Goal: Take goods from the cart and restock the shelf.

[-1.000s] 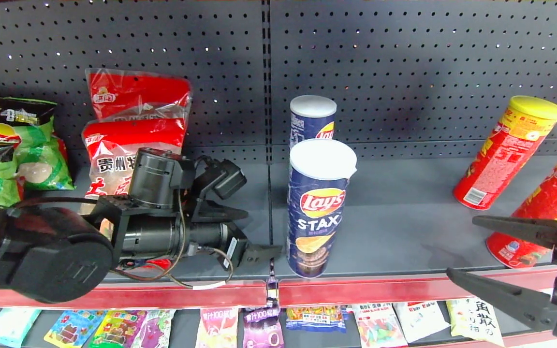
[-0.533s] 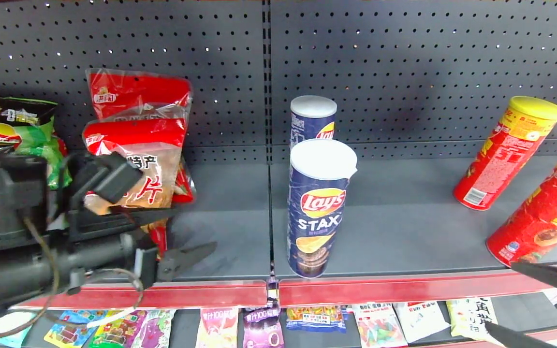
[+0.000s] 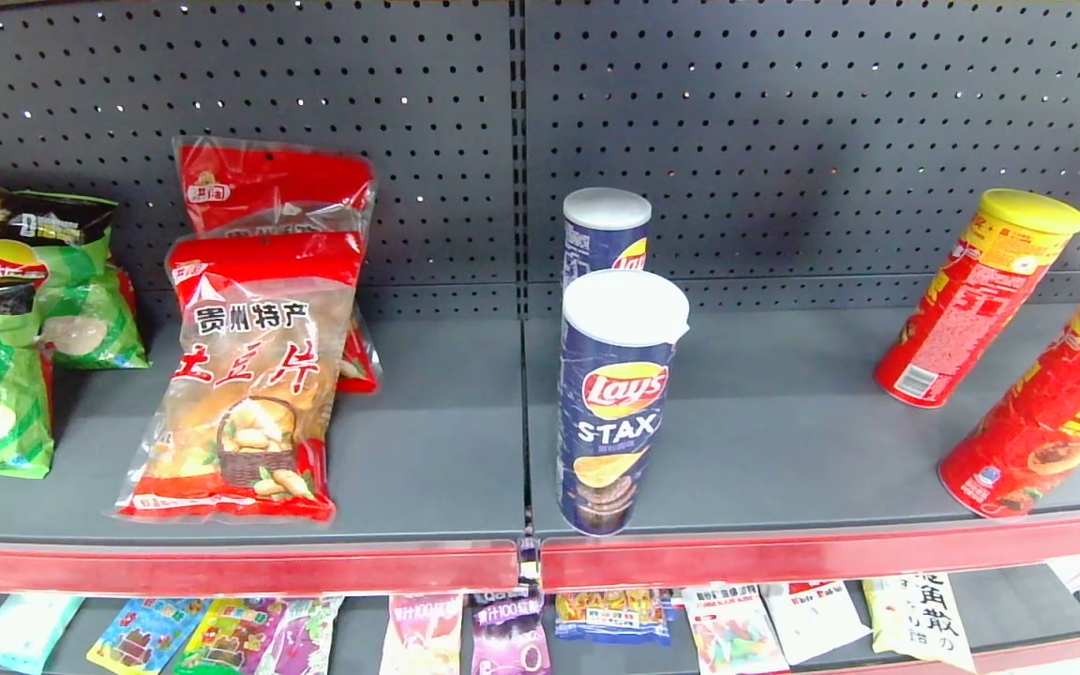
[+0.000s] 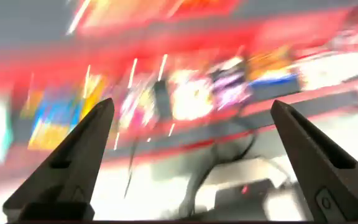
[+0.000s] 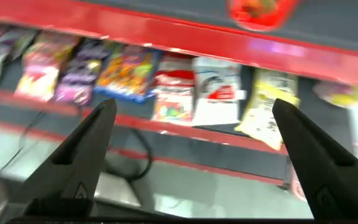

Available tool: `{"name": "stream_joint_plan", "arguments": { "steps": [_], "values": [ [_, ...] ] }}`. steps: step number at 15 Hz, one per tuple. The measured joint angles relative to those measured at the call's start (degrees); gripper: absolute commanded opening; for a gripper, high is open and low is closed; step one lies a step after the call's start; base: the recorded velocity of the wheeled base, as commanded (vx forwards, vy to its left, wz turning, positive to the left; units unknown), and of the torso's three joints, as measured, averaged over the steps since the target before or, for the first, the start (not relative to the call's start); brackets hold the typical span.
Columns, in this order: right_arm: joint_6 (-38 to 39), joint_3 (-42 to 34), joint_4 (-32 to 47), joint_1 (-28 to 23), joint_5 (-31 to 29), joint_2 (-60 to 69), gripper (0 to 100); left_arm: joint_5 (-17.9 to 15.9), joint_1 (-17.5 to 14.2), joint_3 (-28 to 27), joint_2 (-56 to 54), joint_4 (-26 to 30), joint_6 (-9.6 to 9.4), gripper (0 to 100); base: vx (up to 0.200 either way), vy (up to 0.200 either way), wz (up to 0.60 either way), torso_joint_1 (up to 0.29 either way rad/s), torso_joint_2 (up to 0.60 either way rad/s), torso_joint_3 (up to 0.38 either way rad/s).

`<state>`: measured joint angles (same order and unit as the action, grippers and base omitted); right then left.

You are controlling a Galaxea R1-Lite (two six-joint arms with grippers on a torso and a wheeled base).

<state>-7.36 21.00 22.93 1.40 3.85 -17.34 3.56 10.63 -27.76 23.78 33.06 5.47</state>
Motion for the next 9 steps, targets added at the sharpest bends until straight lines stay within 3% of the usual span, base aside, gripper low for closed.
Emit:
{"name": "stream_joint_plan", "arguments": {
  "steps": [2, 4, 7, 9],
  "values": [
    [-0.10, -2.33, 0.16, -2.58, -1.40, 5.05, 100, 2.07, -5.71, 0.74, -8.80, 5.72, 1.96, 100, 0.000, 0.000, 0.00, 0.000, 0.00, 0.000],
    [-0.18, -6.24, -1.87, -4.12, -2.52, 8.85, 100, 1.41, -8.40, 3.38, -15.45, 6.24, 2.07, 100, 0.000, 0.000, 0.00, 0.000, 0.00, 0.000],
    [1.95, -12.71, -11.50, -4.79, -2.90, 11.34, 100, -1.21, -10.03, 7.97, -21.53, 1.12, 1.83, 100, 0.000, 0.000, 0.00, 0.000, 0.00, 0.000],
    [4.52, -15.53, -16.42, -4.90, -2.90, 11.91, 100, -1.11, -10.23, 9.87, -22.94, -2.82, -0.72, 100, 0.000, 0.000, 0.00, 0.000, 0.00, 0.000]
  ]
}}
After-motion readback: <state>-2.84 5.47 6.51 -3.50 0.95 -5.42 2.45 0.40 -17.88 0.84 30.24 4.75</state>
